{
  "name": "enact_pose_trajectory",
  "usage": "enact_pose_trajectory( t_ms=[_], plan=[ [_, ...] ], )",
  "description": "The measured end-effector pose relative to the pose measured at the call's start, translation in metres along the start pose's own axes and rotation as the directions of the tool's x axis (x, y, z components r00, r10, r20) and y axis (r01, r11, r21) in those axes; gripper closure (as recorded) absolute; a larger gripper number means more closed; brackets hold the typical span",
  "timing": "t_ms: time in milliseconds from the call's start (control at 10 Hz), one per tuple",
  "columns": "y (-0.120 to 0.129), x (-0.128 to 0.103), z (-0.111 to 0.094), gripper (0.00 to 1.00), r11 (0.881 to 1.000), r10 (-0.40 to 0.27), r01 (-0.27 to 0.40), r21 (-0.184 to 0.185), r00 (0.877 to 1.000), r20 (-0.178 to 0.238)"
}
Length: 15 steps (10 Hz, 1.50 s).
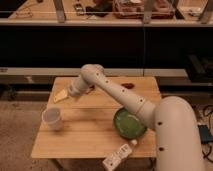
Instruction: Place the ceramic cup in the ceramic bowl
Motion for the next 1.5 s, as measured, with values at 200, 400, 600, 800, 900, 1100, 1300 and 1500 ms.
enact_pose_trajectory(
  t_ms=[200, 400, 600, 800, 900, 1100, 1300, 1500],
  plan=[
    [-0.003, -0.005, 0.012, 0.20, 1.000, 0.001, -0.001, -0.004, 1.000, 0.008],
    [-0.007, -0.009, 0.023, 0.20, 1.000, -0.006, 0.006, -0.003, 1.000, 0.019],
    [-0.004, -0.017, 0.033, 0.25, 1.000, -0.017, 0.018, -0.014, 0.999, 0.033],
    [0.001, -0.022, 0.039, 0.45, 1.000, -0.014, 0.015, -0.022, 0.999, 0.038],
    [0.005, -0.024, 0.038, 0.57, 1.000, -0.005, 0.005, -0.018, 0.999, 0.033],
    [0.006, -0.025, 0.037, 0.73, 1.000, 0.004, -0.003, -0.009, 1.000, 0.027],
    [0.003, -0.024, 0.031, 0.96, 1.000, 0.009, -0.009, 0.016, 1.000, 0.012],
    [-0.006, -0.020, 0.023, 1.00, 0.999, 0.001, 0.000, 0.050, 1.000, -0.007]
  ],
)
